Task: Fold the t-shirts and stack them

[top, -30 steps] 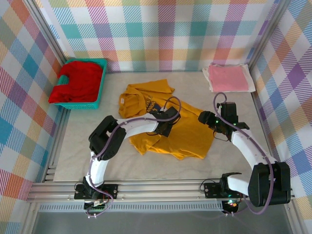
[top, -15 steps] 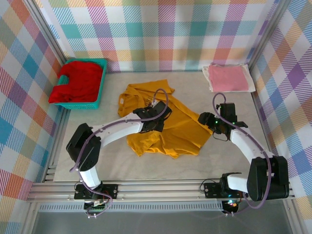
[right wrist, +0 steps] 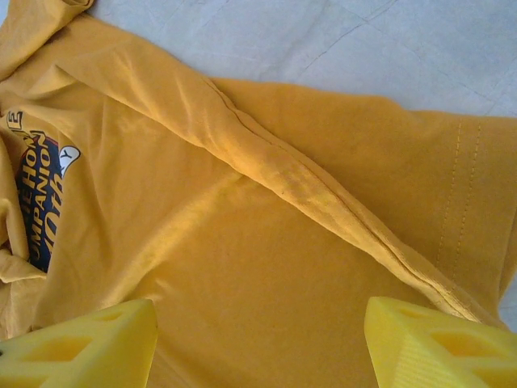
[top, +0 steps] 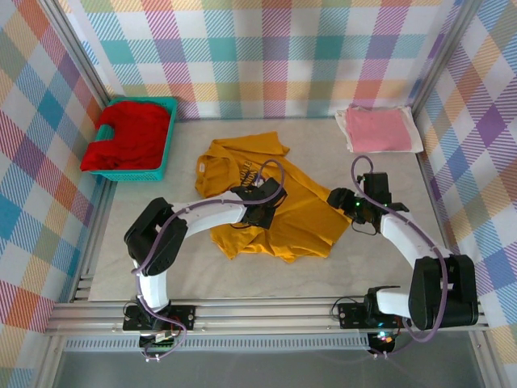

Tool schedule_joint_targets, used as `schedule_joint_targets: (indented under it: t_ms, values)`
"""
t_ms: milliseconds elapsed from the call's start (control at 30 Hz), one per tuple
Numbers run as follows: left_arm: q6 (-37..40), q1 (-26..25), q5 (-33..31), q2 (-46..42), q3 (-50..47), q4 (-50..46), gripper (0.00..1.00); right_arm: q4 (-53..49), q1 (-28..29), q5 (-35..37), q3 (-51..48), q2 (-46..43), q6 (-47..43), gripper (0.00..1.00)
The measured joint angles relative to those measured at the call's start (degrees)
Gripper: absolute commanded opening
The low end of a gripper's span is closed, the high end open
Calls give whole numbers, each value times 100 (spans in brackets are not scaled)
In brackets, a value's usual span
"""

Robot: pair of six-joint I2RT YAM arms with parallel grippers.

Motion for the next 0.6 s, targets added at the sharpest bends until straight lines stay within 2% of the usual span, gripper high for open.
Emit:
schedule_joint_targets:
  t_ms: [267, 333, 433, 500, 533, 600]
  values:
    - [-79, 2, -164, -444, 0, -227, 0, -17, 0, 31, 2, 133, 4, 68]
    - [-92, 9, -184, -686, -2, -271, 4, -55, 0, 74, 2, 205, 17, 68]
    - [-94, 46, -210, -977, -28, -273, 25, -87, -2, 96, 2, 299, 22, 67]
    - [-74, 83, -210, -1082, -74, -240, 16, -83, -2, 90, 2, 367, 24, 67]
    - [-55, 105, -210, -1086, -92, -238, 6, -81, -2, 81, 2, 402, 31, 67]
    - [-46, 129, -195, -1056, -149, -227, 4, -76, -2, 66, 2, 439, 44, 66]
